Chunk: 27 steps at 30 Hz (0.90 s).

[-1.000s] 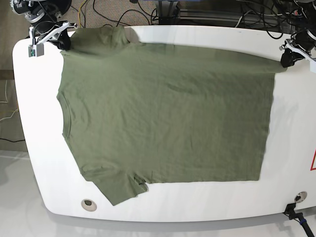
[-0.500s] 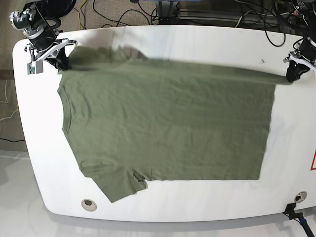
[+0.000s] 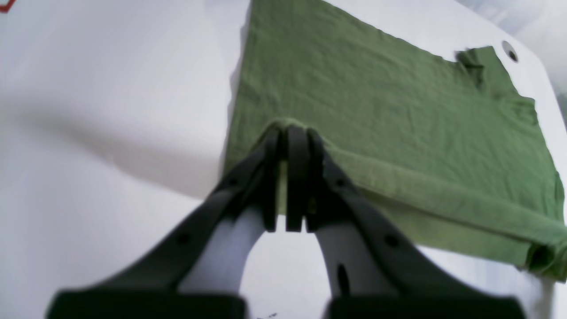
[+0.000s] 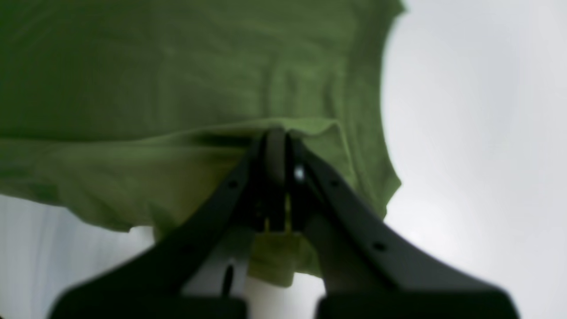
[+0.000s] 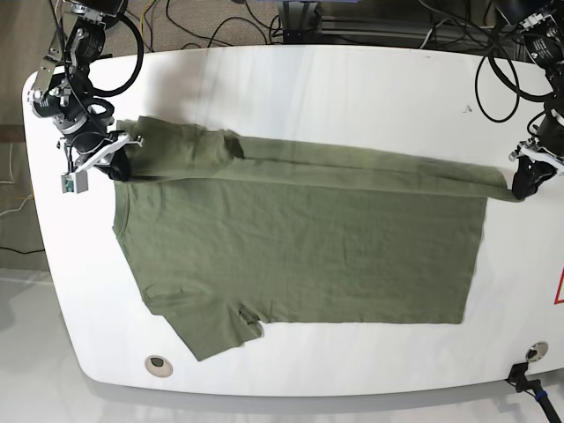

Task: Fold the T-shirt properly
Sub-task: 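Lift the shoulder edge and fold it over toward the hem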

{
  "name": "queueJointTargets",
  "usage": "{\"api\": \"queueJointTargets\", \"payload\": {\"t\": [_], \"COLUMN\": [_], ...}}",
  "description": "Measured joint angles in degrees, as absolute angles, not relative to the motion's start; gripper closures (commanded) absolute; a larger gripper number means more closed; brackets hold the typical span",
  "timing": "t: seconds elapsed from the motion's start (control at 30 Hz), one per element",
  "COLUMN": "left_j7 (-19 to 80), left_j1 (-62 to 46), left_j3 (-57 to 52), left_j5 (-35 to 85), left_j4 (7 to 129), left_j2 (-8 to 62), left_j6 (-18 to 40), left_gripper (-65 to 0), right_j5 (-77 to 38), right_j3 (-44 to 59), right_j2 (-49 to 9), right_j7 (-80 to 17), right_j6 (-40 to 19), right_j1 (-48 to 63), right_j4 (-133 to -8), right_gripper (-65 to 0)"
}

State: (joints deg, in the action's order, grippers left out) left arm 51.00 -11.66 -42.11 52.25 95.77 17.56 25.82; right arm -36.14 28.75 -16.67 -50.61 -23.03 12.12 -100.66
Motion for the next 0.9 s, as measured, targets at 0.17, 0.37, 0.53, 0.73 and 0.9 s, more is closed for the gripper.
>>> {"api": "queueJointTargets", "payload": {"t": [0.17, 0.37, 0.53, 0.73, 0.9], "left_j7": [49.8, 49.45, 48.14, 47.37, 47.05], "left_j1": [-6.7, -5.28, -3.92, -2.46, -1.87], "left_j3": [-38.17, -36.53, -34.92, -33.93, -33.58], "left_j5": [50.68, 49.63, 47.75, 43.9, 42.19], "left_j4": [90.06, 87.94, 85.3, 82.35, 81.56], "left_j2": [18.13, 18.26, 18.13, 18.0, 17.85], "left_j6": [25.3, 25.32, 25.43, 25.3, 24.95], "left_gripper": [0.0, 0.0, 0.0, 0.0, 0.0], "right_j5": [-35.09, -34.41, -34.74, -32.99, -32.75], "right_j3": [25.17, 24.25, 24.21, 24.14, 23.99], "right_j2": [-18.22, -19.09, -19.68, -19.51, -19.51], "right_j7": [-49.01, -47.86, -46.54, -45.54, -44.75], "right_j6": [-22.92, -23.24, -23.05, -23.62, -23.42], "right_j1": [6.68, 3.79, 0.67, -1.21, -2.02], "right_j4": [-94.74, -89.17, -84.6, -81.56, -80.14], "right_gripper": [0.0, 0.0, 0.0, 0.0, 0.0]}}
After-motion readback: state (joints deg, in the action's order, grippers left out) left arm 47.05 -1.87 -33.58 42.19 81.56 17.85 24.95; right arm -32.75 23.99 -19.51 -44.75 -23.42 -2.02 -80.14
